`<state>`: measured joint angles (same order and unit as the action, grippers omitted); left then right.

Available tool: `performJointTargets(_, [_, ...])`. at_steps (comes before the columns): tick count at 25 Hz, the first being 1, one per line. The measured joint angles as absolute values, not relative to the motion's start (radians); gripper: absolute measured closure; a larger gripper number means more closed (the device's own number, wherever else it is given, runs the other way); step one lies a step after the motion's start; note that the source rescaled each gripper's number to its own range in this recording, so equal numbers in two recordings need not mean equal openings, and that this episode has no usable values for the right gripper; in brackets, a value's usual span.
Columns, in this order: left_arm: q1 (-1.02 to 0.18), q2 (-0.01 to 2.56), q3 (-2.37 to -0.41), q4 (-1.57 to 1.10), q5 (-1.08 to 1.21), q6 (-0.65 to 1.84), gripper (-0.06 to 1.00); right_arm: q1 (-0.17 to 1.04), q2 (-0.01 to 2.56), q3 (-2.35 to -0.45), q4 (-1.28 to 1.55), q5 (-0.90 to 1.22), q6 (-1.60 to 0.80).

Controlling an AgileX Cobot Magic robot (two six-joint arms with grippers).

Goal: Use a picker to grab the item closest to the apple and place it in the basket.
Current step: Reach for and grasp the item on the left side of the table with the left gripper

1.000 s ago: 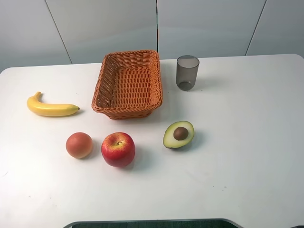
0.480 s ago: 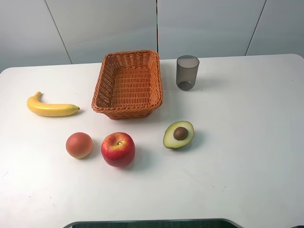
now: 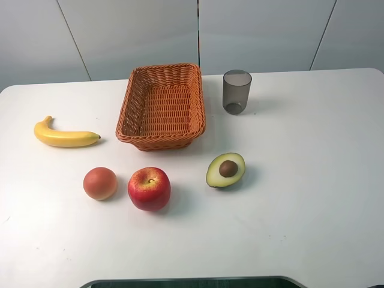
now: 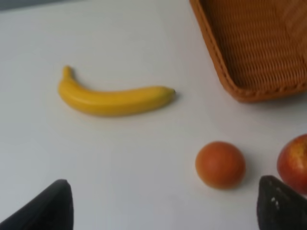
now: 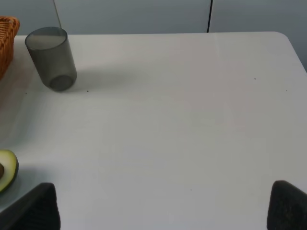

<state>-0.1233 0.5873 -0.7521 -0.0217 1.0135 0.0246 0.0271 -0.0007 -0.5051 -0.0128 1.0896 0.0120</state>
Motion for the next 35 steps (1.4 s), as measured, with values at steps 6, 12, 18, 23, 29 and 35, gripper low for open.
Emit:
performJointTargets(6, [-0.171,0.956,-0.798,-0.045,1.016,0.097,-0.05,0.027,-0.001,-0.505,-0.013,1.09,0.012])
performJointTargets(12, [-0.345,1.272,-0.836,0.078,1.02,0.099,-0.05,0.027,-0.001,-0.505,-0.013,1.09,0.012])
performJointTargets(18, [-0.436,1.485,-0.849,0.131,0.944,0.101,-0.05,0.027,-0.001,-0.505,-0.013,1.09,0.012])
performJointTargets(23, [-0.486,1.608,-0.85,0.132,0.814,0.101,-0.05,0.027,-0.001,-0.505,-0.013,1.09,0.012])
performJointTargets(29, [-0.513,1.721,-0.85,0.11,0.708,0.098,-0.05,0.027,-0.001,-0.505,-0.013,1.09,0.012])
performJointTargets(35, [-0.513,1.779,-0.85,0.113,0.652,0.087,-0.05,0.027,-0.001,-0.505,-0.013,1.09,0.012])
